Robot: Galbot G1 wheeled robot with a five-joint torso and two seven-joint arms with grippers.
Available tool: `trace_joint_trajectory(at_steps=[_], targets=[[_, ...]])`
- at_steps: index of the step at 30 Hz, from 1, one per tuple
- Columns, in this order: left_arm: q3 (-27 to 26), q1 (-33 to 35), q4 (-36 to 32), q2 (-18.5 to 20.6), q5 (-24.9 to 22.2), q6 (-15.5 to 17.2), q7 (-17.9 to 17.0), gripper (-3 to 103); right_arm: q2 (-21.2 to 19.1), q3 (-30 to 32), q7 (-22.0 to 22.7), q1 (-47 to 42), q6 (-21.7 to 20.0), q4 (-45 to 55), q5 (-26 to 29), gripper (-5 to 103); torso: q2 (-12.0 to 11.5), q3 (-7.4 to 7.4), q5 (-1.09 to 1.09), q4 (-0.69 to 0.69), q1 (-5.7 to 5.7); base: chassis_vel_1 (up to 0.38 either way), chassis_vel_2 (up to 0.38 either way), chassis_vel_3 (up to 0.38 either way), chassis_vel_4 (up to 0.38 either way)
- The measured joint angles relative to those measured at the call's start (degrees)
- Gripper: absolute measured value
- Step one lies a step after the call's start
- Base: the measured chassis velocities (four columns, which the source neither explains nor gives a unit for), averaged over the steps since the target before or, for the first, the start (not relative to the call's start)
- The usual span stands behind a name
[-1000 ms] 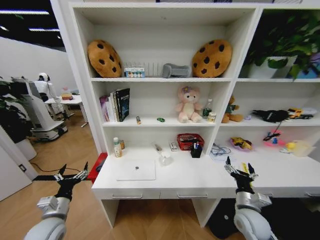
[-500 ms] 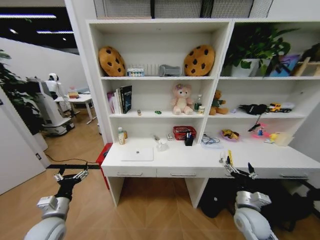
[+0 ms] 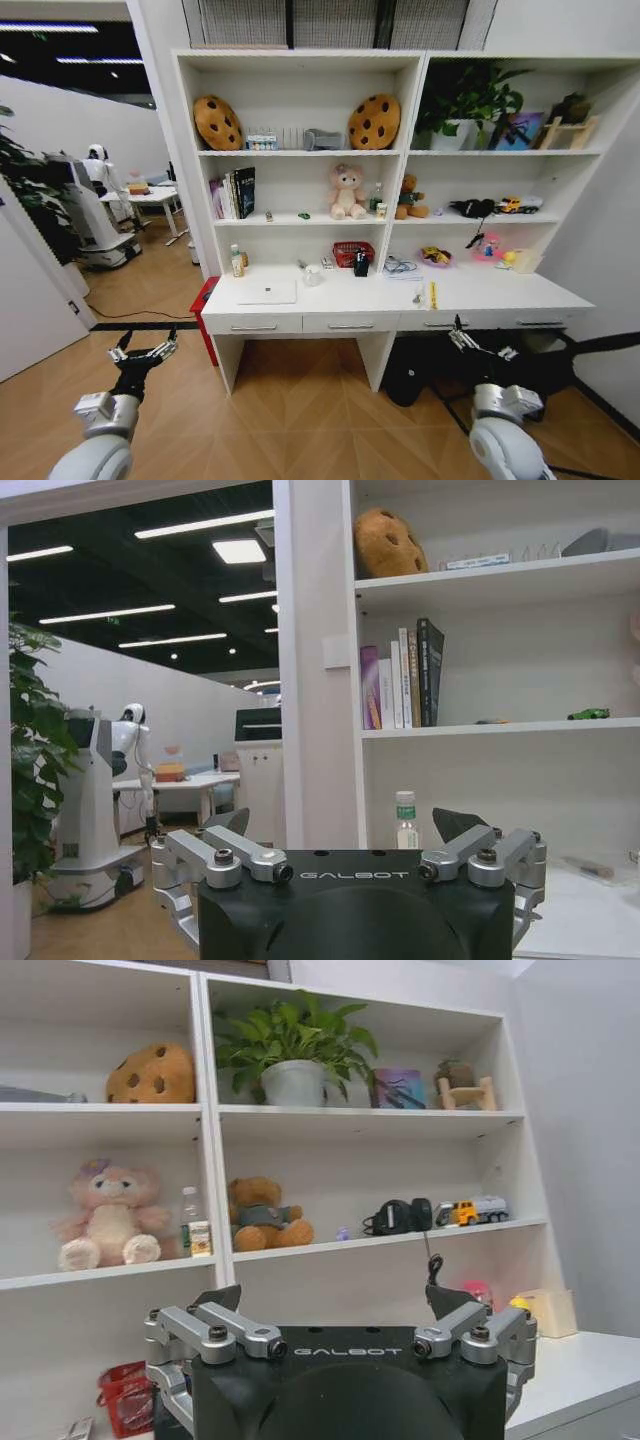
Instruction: Organize the objects on the table.
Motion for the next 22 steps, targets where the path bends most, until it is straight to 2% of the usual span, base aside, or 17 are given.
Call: trace_joint_trajectory(at_steps=[1,5,6,8,10,14,20,22], targets=[[0.0,0.0,0.0,0.0,0.0,0.0,0.0,100,0.0,0.0,0.0,0.0,0.0,0.0,0.0,100,0.0,0.00,0.00,0.00,0.00,0.000,0.000,0.000,0.000],[-1.0,-0.5,2.0,-1.6,-0.1,-0.2,-0.4,100,-0.6,-2.8,-5.9,-1.9,-2.0,-1.0,0.7,100,0.0,-0.03,-0.01,-0.01,-0.14,0.000,0.000,0.000,0.000],[-1.0,-0.5,2.0,-1.6,-0.1,-0.2,-0.4,100,-0.6,-2.8,-5.9,-1.9,-2.0,-1.0,0.7,100,0.0,-0.03,-0.01,-0.01,-0.14,0.000,0.000,0.000,0.000],[-1.6,-0.6,4.7,-1.9,-0.1,-1.3,0.2,100,1.1,-4.7,-7.8,-2.4,-2.2,-3.7,-2.0,100,0.1,-0.03,-0.01,-0.01,-0.14,0.000,0.000,0.000,0.000],[-1.9,-0.6,5.9,-1.9,-0.1,-1.8,0.9,100,2.1,-5.0,-8.0,-2.9,-2.2,-4.5,-2.8,100,0.0,-0.03,0.01,-0.04,-0.13,0.000,0.000,0.000,0.000],[-3.0,1.1,8.6,-2.9,0.7,-4.1,3.4,100,3.1,-3.6,-8.2,-6.1,-1.9,-4.4,-3.4,100,0.0,-0.03,-0.03,-0.01,-0.10,0.000,0.000,0.000,0.000],[-2.9,2.1,7.6,-3.8,1.4,-4.2,3.6,100,2.5,-1.3,-8.3,-8.2,-1.5,-2.6,-3.2,100,0.0,-0.03,-0.03,0.00,-0.11,0.000,0.000,0.000,0.000],[-3.0,2.3,5.0,-3.4,1.2,-2.9,2.5,100,2.6,-0.4,-7.8,-9.2,-1.8,-0.1,-3.0,100,0.0,-0.03,-0.01,-0.03,-0.11,0.000,0.000,0.000,0.000]])
